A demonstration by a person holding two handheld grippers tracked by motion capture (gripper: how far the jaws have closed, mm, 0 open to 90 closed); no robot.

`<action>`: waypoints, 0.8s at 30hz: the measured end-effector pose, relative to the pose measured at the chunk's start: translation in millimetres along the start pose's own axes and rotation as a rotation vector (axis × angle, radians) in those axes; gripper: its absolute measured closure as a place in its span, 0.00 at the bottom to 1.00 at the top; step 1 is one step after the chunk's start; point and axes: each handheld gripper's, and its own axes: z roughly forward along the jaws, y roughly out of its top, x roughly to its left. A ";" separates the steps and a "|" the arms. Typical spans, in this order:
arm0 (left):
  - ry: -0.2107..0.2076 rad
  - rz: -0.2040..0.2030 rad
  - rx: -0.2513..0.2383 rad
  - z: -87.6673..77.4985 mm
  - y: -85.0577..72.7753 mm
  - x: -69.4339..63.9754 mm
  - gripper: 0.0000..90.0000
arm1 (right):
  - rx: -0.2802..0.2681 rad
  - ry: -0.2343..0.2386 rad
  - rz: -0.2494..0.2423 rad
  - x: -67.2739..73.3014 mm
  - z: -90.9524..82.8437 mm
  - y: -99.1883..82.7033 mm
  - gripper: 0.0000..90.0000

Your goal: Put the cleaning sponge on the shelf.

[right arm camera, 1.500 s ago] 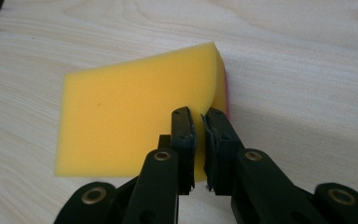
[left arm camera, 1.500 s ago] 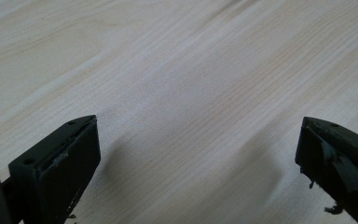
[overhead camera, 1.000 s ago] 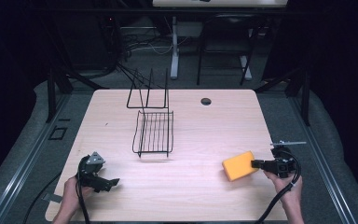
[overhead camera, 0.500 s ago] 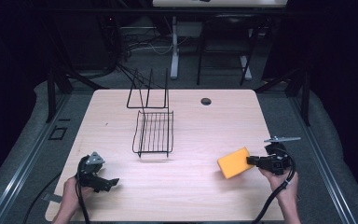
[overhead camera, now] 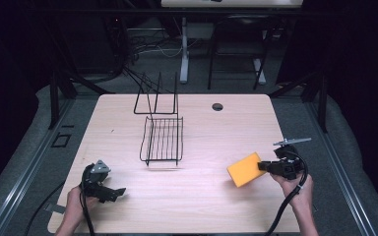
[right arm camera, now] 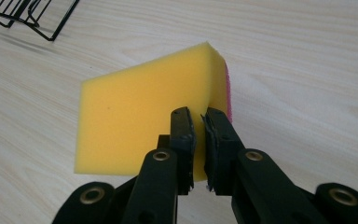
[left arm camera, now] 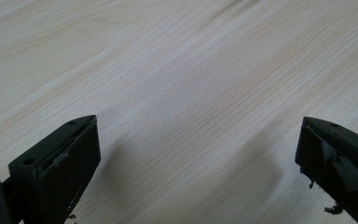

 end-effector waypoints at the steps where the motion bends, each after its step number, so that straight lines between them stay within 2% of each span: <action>1: 0.000 0.000 0.000 0.0 0.0 -0.1 0.00 | 0.000 -0.001 -0.006 1.9 -0.1 2.3 0.92; 15: -0.003 -0.001 0.000 0.0 -0.1 -0.1 0.00 | 0.050 -0.020 -0.096 31.0 6.6 35.3 0.91; 24: -0.006 0.002 0.005 -0.2 0.1 0.0 0.00 | 0.072 -0.020 -0.127 42.3 8.8 47.8 0.91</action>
